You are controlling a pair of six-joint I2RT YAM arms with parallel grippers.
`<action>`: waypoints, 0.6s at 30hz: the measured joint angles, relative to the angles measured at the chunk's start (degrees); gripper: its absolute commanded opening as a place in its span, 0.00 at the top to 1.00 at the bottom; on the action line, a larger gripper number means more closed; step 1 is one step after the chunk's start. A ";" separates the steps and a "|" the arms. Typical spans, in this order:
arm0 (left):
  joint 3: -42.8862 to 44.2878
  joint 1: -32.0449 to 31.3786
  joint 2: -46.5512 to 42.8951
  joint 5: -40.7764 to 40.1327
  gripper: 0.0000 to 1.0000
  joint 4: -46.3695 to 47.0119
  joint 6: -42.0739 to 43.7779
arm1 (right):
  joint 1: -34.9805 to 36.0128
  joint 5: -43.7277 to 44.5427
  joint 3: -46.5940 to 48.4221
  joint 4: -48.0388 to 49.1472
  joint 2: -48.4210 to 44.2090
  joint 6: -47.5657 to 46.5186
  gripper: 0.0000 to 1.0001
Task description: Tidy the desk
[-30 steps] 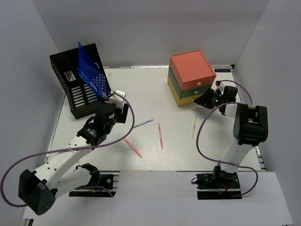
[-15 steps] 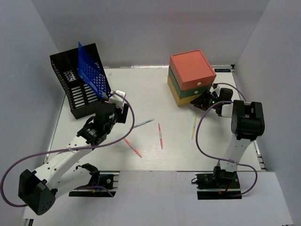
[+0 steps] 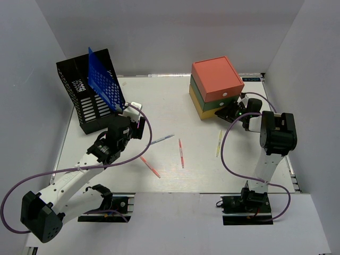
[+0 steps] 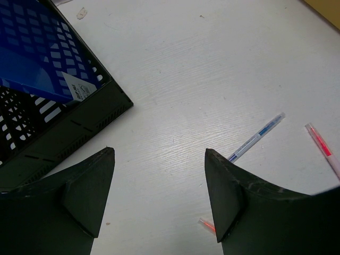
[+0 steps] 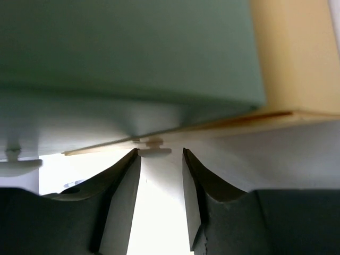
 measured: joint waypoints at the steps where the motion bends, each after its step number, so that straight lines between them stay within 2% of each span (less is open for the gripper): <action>1: 0.00 0.00 0.00 0.00 0.22 0.00 0.02 | 0.11 0.02 -0.02 0.57 0.00 0.02 0.58; 8: 0.00 0.00 0.00 0.07 0.22 0.00 0.02 | 0.20 0.04 -0.07 3.58 0.00 0.04 0.60; 14: 0.00 0.00 0.00 0.07 0.22 0.00 0.02 | 0.20 0.46 -0.11 4.52 0.22 0.09 0.73; 18: 0.00 0.00 0.00 0.07 0.22 0.00 0.02 | 0.17 0.74 -0.68 5.73 0.22 0.04 0.78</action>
